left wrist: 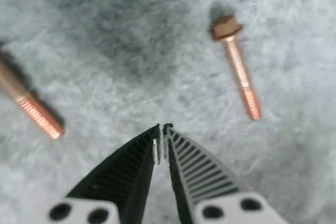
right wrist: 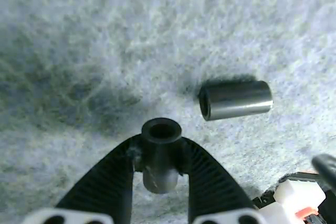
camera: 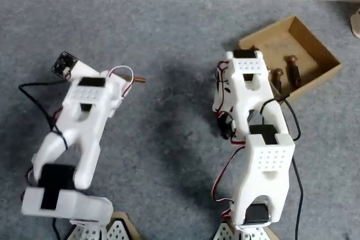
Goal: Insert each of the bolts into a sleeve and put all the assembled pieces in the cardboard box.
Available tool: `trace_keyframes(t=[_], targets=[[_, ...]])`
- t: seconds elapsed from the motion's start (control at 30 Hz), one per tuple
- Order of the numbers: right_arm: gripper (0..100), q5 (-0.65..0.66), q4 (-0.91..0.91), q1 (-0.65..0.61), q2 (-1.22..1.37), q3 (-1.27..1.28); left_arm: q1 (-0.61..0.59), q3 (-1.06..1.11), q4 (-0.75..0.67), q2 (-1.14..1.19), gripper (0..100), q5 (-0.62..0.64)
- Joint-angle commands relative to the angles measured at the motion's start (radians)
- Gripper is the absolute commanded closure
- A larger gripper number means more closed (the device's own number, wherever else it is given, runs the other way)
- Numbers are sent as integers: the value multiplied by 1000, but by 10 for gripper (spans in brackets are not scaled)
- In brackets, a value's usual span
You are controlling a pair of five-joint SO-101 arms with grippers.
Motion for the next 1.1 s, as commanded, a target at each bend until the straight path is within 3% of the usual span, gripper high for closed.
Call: trace_keyframes(t=[0.0,0.13,0.37,0.57,0.83,1.07], targets=[[994,9,-10,-7,-71,-2,-1,-234,201,87,969,17],[994,9,-10,-7,-71,-2,2,-400,287,213,966,37],[994,11,-10,-7,-71,-2,-10,-608,295,351,962,89],[994,11,-10,-7,-71,-2,-24,-710,296,438,856,126],[994,41,-24,-7,-70,-2,-77,-862,301,598,854,196],[994,44,-24,12,-70,-2,-85,-1086,413,769,854,245]])
